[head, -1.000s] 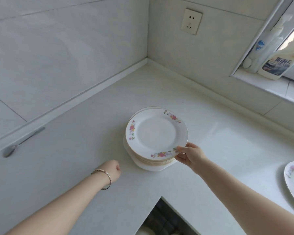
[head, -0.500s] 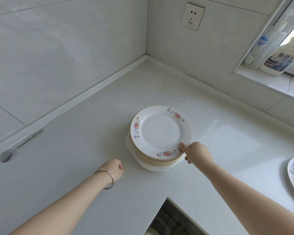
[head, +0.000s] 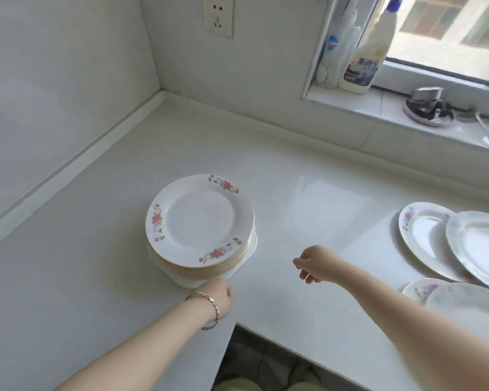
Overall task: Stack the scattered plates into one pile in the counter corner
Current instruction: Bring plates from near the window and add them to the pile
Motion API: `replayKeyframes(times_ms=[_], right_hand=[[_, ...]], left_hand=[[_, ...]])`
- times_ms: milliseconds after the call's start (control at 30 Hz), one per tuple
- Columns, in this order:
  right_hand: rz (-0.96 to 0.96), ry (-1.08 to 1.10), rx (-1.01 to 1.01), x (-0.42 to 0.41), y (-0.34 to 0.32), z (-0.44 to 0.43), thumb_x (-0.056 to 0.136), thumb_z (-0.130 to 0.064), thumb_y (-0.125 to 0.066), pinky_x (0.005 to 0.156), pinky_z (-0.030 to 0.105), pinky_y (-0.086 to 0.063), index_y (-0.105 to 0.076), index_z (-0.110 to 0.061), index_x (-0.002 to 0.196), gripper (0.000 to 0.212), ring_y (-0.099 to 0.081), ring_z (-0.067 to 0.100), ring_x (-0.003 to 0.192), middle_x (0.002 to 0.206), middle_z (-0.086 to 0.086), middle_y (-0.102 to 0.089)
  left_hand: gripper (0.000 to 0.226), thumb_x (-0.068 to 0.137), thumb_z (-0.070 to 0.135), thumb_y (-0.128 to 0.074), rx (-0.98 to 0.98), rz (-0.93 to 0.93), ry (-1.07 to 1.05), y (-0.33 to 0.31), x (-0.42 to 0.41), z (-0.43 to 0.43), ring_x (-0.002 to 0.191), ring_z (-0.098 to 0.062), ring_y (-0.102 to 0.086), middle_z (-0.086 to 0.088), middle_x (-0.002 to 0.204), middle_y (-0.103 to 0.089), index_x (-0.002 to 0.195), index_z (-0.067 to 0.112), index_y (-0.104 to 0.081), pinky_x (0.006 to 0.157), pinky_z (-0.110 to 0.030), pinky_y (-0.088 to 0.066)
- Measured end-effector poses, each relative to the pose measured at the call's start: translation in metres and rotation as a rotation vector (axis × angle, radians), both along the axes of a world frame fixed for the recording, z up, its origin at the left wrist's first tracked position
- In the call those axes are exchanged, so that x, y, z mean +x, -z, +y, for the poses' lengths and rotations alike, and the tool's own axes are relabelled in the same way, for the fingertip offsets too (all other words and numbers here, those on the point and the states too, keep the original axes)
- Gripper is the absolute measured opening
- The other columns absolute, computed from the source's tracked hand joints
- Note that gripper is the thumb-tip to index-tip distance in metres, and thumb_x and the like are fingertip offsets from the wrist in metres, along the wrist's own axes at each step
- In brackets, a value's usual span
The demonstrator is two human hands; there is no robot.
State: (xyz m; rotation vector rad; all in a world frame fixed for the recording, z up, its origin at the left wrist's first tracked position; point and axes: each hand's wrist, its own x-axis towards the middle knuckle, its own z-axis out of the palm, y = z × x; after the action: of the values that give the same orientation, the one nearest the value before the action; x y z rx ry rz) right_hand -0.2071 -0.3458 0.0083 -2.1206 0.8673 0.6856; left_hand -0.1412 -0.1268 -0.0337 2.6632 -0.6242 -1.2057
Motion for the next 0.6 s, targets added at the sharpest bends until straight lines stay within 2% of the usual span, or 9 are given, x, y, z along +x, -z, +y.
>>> replayKeyframes(times_ms=[67,100,233,333,467,533,600], right_hand=[[0.006,0.024,-0.058,-0.028,-0.005,-0.030,0.088,-0.019,-0.045,0.052,0.019,-0.041,-0.055,-0.010,0.082,0.014,-0.057,0.011,0.055,0.065,-0.003,-0.061],[-0.001,0.029,-0.103,-0.043,-0.009,-0.045,0.089,-0.019,-0.044,0.051,0.018,-0.040,-0.055,-0.011,0.084,0.015,-0.056,0.012,0.056,0.067,-0.003,-0.062],[-0.010,0.103,-0.216,-0.109,-0.020,-0.109,0.088,-0.020,-0.043,0.053,0.020,-0.037,-0.053,-0.016,0.080,0.014,-0.057,0.016,0.065,0.069,-0.004,-0.062],[-0.048,0.194,-0.268,-0.168,-0.023,-0.164,0.088,-0.022,-0.045,0.055,0.023,-0.041,-0.051,-0.020,0.070,0.019,-0.057,0.016,0.064,0.059,-0.010,-0.057],[-0.075,0.305,-0.328,-0.247,-0.021,-0.231,0.088,-0.018,-0.047,0.057,0.025,-0.045,-0.045,-0.024,0.059,0.030,-0.057,0.017,0.064,0.059,-0.008,-0.057],[-0.066,0.364,-0.344,-0.280,-0.017,-0.259,0.088,-0.019,-0.049,0.063,0.027,-0.047,-0.046,-0.024,0.059,0.030,-0.058,0.018,0.068,0.064,-0.003,-0.060],[-0.043,0.395,-0.321,-0.306,-0.013,-0.281,0.088,-0.020,-0.048,0.055,0.023,-0.043,-0.049,-0.022,0.063,0.026,-0.057,0.016,0.064,0.063,-0.005,-0.059]], left_hand=[[0.020,0.091,0.019,-0.039,-0.027,-0.017,0.094,-0.008,-0.011,-0.040,0.100,-0.025,-0.061,-0.003,0.095,-0.062,0.090,0.021,-0.059,0.083,-0.028,-0.046],[0.022,0.090,0.019,-0.039,-0.044,-0.033,0.130,-0.012,-0.017,-0.060,0.101,-0.025,-0.062,-0.004,0.099,-0.064,0.094,0.020,-0.061,0.085,-0.029,-0.047],[0.017,0.088,0.019,-0.038,-0.097,-0.062,0.258,-0.015,-0.046,-0.148,0.082,-0.022,-0.052,-0.001,0.092,-0.059,0.086,0.022,-0.054,0.082,-0.029,-0.047],[0.014,0.089,0.018,-0.037,-0.130,-0.061,0.329,-0.017,-0.083,-0.214,0.081,-0.021,-0.049,0.000,0.090,-0.055,0.085,0.022,-0.050,0.076,-0.027,-0.043],[0.013,0.089,0.018,-0.038,-0.157,-0.045,0.339,-0.011,-0.144,-0.292,0.078,-0.021,-0.046,-0.002,0.088,-0.054,0.084,0.022,-0.050,0.072,-0.026,-0.039],[0.015,0.090,0.019,-0.040,-0.178,-0.029,0.289,-0.008,-0.171,-0.324,0.084,-0.023,-0.050,-0.005,0.097,-0.059,0.095,0.020,-0.055,0.076,-0.027,-0.042],[0.027,0.091,0.020,-0.043,-0.195,-0.009,0.189,-0.008,-0.193,-0.349,0.100,-0.026,-0.057,-0.008,0.115,-0.061,0.115,0.012,-0.053,0.081,-0.028,-0.042]])
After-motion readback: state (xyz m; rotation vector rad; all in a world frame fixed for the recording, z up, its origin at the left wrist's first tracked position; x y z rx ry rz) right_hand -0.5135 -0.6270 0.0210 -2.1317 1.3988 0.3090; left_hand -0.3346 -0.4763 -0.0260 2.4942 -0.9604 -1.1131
